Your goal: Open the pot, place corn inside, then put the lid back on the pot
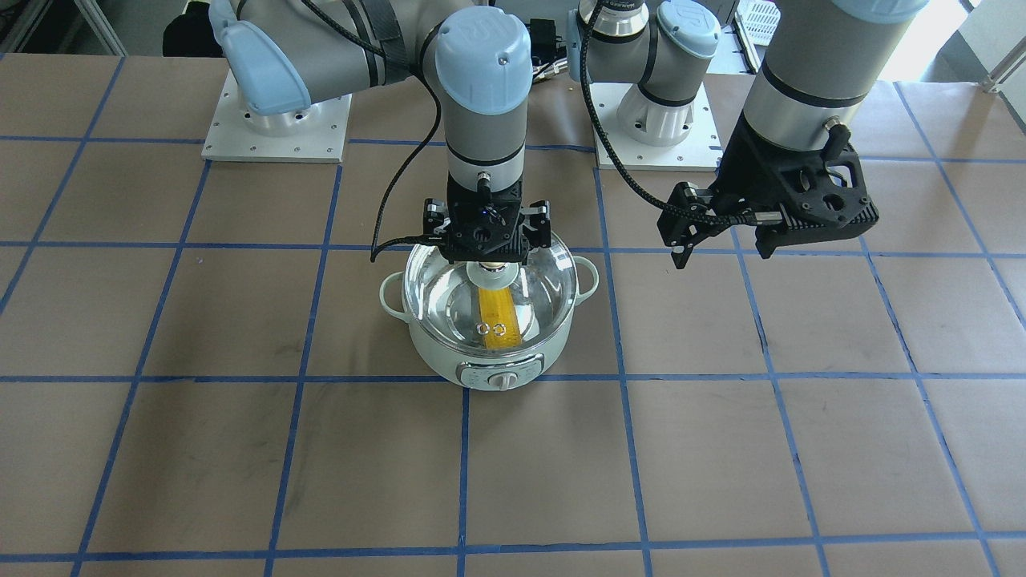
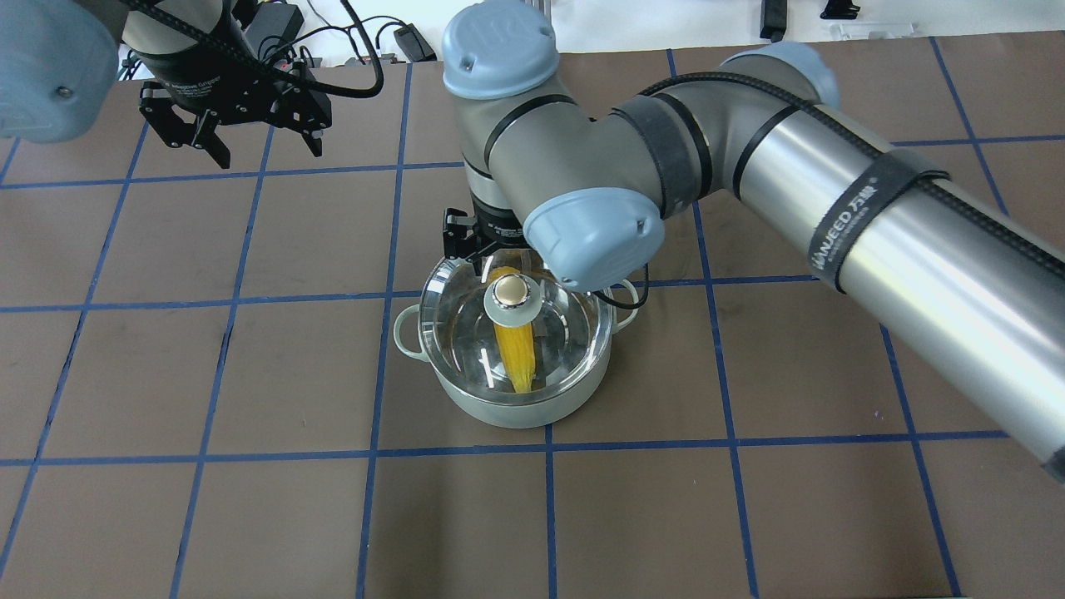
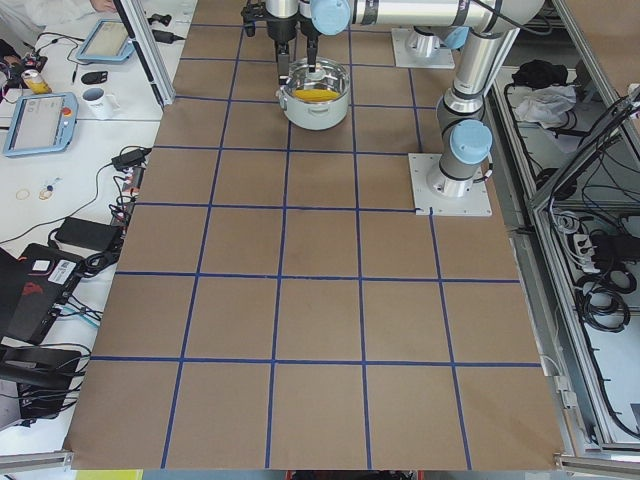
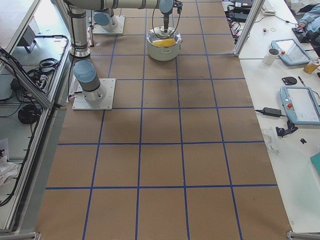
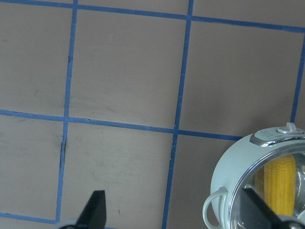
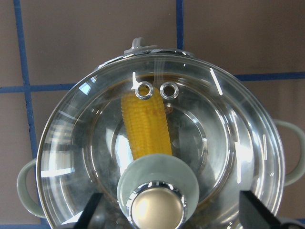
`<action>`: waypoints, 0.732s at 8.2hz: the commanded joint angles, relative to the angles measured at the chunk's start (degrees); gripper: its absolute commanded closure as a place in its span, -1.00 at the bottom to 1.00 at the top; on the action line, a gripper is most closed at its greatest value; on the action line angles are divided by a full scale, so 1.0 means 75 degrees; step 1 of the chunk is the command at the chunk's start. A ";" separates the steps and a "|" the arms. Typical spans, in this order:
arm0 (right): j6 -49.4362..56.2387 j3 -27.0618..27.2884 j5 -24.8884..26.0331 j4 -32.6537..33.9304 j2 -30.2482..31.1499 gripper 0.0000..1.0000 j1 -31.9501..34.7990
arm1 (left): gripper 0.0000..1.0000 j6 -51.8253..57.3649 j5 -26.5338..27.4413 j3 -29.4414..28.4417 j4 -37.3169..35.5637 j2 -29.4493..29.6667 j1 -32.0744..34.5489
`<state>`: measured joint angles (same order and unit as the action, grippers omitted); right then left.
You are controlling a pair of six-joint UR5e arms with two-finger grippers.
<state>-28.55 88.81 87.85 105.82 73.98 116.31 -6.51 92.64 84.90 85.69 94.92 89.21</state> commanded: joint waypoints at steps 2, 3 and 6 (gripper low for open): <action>0.2743 -0.0297 0.0017 -0.1635 0.1475 -1.00 -0.1779 | -1.00 -0.0011 -0.0023 -0.0012 0.0000 0.0000 0.0000; 0.3727 -0.0321 0.0064 -0.1861 0.1862 -1.00 -0.2318 | -1.00 -0.0011 0.0000 -0.0012 0.0000 0.0000 0.0000; 0.5480 -0.0310 0.0252 -0.2402 0.2475 -1.00 -0.3271 | -1.00 -0.0104 0.0023 -0.0012 0.0000 -0.0012 0.0000</action>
<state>5.94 86.52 89.52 90.26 90.37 95.67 -6.63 92.64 84.85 85.69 94.89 89.21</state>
